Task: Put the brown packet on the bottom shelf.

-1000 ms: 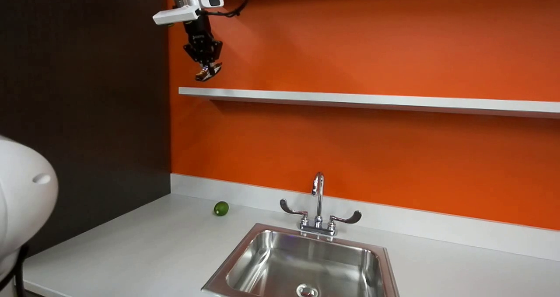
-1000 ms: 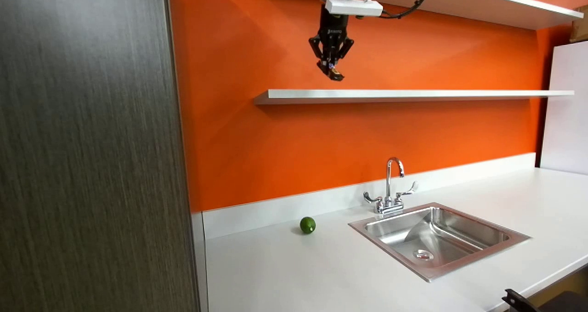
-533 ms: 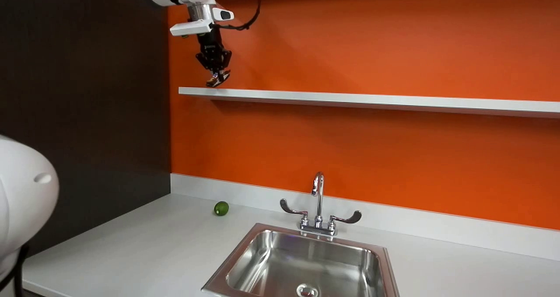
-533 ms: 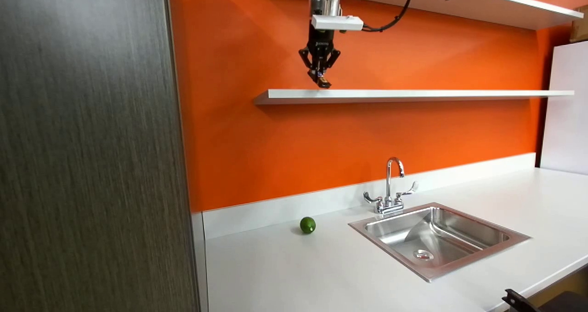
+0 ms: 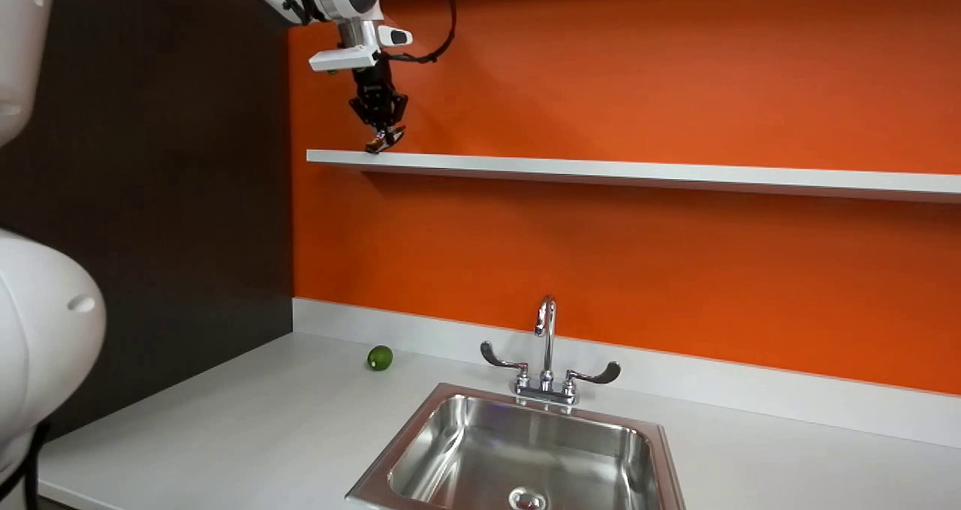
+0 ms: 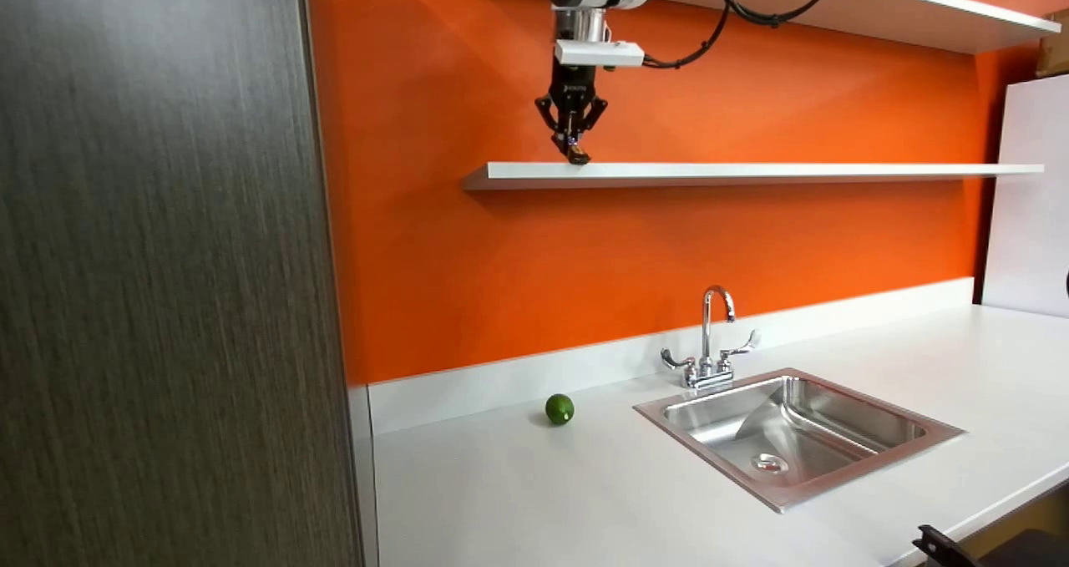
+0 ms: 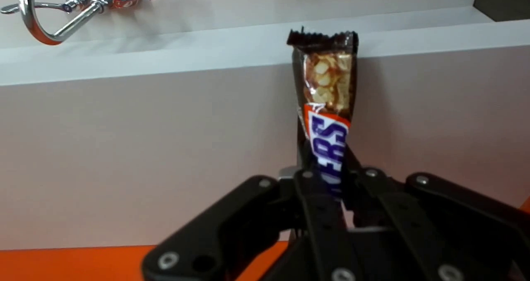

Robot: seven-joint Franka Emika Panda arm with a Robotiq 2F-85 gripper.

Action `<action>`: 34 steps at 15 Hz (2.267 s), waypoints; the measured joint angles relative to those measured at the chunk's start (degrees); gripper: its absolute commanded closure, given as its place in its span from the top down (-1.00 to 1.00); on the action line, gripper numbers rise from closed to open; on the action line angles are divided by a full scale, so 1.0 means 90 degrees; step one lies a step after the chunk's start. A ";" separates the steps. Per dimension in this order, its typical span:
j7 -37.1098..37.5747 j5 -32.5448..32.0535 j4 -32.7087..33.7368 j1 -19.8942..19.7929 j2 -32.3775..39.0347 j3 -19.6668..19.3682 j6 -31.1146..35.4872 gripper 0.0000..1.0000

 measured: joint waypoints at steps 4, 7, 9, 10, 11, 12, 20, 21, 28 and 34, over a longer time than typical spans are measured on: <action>0.0035 0.0000 0.0299 0.0010 0.0233 -0.0021 -0.0071 0.56; 0.0083 -0.0001 0.0368 0.0010 0.0281 -0.0037 -0.0107 0.98; 0.0117 -0.0001 0.0378 0.0010 0.0274 -0.0044 -0.0170 1.00; 0.0130 0.0000 0.0374 0.0010 0.0256 -0.0046 -0.0217 1.00; 0.0137 0.0001 0.0353 0.0010 0.0219 -0.0046 -0.0266 1.00; 0.0141 0.0008 0.0310 0.0010 0.0159 -0.0046 -0.0318 1.00; 0.0143 0.0295 -0.0920 0.0046 -0.1058 0.0009 -0.0545 1.00; 0.0143 0.0377 -0.1160 0.0057 -0.1267 0.0017 -0.0600 1.00; 0.0142 0.0534 -0.3207 0.0122 -0.2516 0.0087 -0.0715 1.00; 0.0138 0.0558 -0.5199 0.0123 -0.3267 0.0186 -0.0196 1.00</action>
